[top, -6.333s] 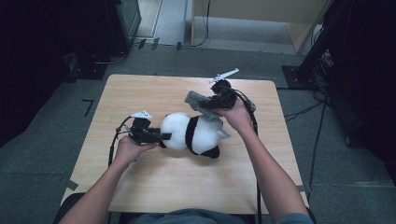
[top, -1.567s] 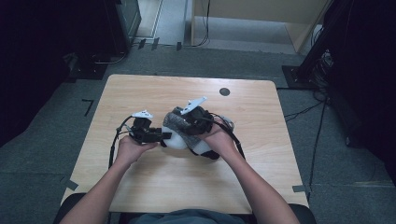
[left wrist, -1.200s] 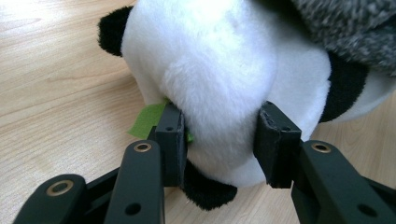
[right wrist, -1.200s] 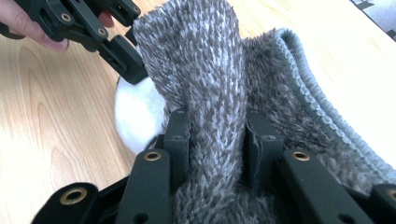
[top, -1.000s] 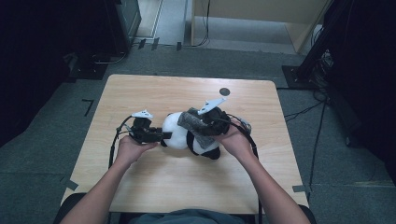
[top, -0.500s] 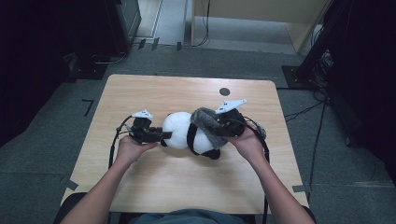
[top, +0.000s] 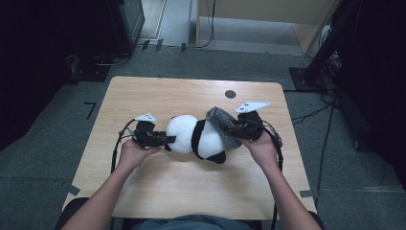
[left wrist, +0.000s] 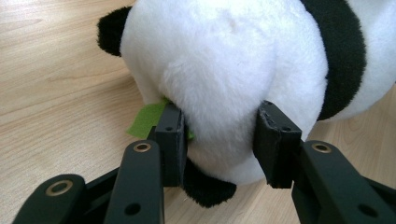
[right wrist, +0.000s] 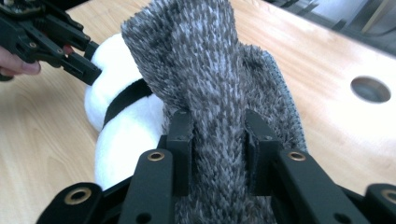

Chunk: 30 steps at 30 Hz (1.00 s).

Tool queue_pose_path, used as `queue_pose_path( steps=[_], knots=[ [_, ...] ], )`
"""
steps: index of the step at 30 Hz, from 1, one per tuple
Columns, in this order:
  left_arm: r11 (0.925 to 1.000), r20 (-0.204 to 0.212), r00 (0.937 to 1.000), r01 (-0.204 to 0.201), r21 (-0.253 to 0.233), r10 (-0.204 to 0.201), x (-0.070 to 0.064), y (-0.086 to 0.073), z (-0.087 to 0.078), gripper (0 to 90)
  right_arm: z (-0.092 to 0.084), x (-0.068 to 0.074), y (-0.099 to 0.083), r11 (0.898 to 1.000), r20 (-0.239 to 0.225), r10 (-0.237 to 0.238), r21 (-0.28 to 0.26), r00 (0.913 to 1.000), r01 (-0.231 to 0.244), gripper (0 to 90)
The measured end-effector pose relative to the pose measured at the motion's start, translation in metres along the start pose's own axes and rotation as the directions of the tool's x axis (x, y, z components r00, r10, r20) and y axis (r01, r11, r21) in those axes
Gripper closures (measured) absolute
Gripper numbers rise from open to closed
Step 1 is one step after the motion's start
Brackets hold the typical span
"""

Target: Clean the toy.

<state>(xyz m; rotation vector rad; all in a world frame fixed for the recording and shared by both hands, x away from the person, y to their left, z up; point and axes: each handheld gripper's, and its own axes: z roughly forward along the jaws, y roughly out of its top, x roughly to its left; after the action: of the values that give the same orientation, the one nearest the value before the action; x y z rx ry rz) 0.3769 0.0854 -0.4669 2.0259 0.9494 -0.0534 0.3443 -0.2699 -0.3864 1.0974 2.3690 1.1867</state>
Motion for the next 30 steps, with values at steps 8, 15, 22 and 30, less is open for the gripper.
queue_pose_path(
  steps=[8,15,22,30],
  knots=[
    [1.0000,-0.006,1.0000,-0.005,0.001,0.005,-0.001,0.000,0.000,58.3,0.003,-0.006,-0.017,0.998,-0.063,0.045,-0.031,0.9970,-0.047,59.5],
    [1.0000,-0.008,0.9999,-0.009,-0.001,0.009,-0.002,0.000,0.000,58.3,0.004,-0.006,-0.023,0.998,-0.054,0.054,-0.015,0.9971,-0.055,69.4],
    [0.9999,-0.007,0.9999,-0.008,-0.008,0.008,-0.003,0.001,0.000,58.3,0.005,-0.010,-0.032,0.995,-0.057,0.094,-0.021,0.9939,-0.095,70.8],
    [0.9999,-0.004,1.0000,-0.008,-0.009,0.008,-0.003,0.001,0.000,58.5,0.006,-0.016,-0.040,0.992,-0.057,0.125,-0.005,0.9905,-0.126,72.1]
  ],
)
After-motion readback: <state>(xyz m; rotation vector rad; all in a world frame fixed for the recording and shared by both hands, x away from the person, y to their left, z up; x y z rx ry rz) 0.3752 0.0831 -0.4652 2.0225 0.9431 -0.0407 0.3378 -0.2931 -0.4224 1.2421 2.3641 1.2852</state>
